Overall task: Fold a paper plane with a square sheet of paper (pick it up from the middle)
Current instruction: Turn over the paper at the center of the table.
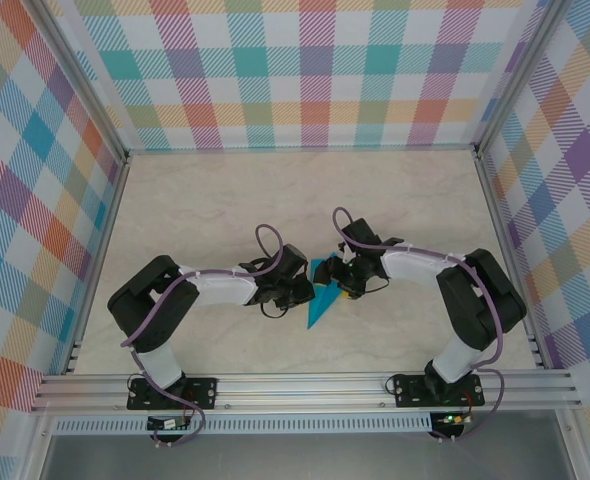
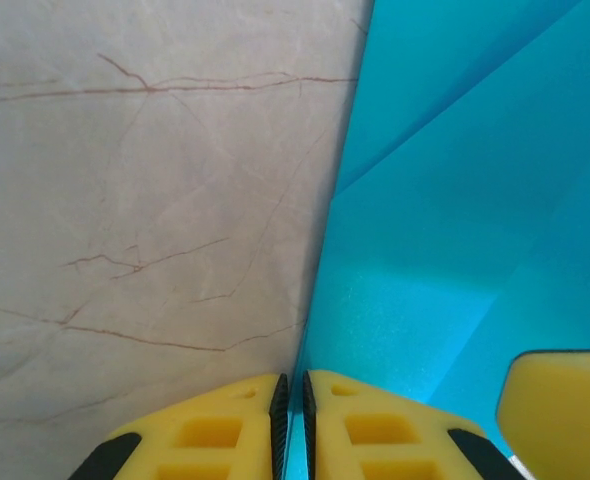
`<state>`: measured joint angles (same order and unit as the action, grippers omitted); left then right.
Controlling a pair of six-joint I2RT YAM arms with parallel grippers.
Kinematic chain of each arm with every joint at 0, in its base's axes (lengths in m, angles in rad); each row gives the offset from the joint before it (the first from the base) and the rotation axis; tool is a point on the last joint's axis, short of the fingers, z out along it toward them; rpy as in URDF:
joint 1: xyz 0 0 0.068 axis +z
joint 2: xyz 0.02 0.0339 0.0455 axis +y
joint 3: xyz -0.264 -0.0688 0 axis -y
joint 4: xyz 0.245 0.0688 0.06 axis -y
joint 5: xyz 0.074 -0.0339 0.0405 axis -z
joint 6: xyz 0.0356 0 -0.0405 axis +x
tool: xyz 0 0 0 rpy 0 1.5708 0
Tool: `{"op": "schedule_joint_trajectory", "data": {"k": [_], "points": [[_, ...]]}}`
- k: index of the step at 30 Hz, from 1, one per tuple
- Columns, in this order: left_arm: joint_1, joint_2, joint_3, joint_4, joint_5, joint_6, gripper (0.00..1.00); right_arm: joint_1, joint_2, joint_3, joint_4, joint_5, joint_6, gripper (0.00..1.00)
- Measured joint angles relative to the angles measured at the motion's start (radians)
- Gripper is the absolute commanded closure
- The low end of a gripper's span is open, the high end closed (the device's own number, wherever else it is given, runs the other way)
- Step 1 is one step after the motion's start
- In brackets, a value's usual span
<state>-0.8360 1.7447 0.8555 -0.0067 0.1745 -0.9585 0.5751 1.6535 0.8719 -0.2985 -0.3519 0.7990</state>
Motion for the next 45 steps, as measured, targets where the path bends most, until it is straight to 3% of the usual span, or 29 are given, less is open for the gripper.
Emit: {"op": "schedule_joint_trajectory", "data": {"k": [5, 10, 22, 29, 33, 40, 45], "points": [[0.001, -0.001, -0.001, 0.002, 0.000, -0.014, 0.85, 0.000, -0.050, -0.061, 0.080, 0.002, 0.079, 0.35], [0.001, -0.001, -0.002, 0.003, 0.000, -0.018, 0.85, 0.000, -0.087, -0.120, 0.146, 0.001, 0.135, 0.48], [0.001, -0.008, -0.013, 0.016, 0.000, -0.018, 0.85, 0.000, -0.021, -0.089, 0.194, 0.000, 0.111, 0.58], [0.001, -0.018, -0.034, 0.043, 0.000, -0.021, 0.84, 0.000, -0.005, -0.074, 0.193, 0.000, 0.071, 0.79], [0.001, -0.053, -0.068, 0.061, -0.019, -0.021, 0.83, 0.000, -0.005, -0.038, 0.156, 0.000, 0.015, 0.91], [0.001, -0.239, -0.150, 0.029, -0.098, -0.022, 0.81, 0.000, -0.005, 0.103, -0.012, 0.034, -0.128, 0.94], [0.001, -0.384, -0.196, -0.049, -0.171, -0.021, 0.79, 0.015, -0.003, 0.291, -0.264, 0.200, -0.243, 0.93]]}}
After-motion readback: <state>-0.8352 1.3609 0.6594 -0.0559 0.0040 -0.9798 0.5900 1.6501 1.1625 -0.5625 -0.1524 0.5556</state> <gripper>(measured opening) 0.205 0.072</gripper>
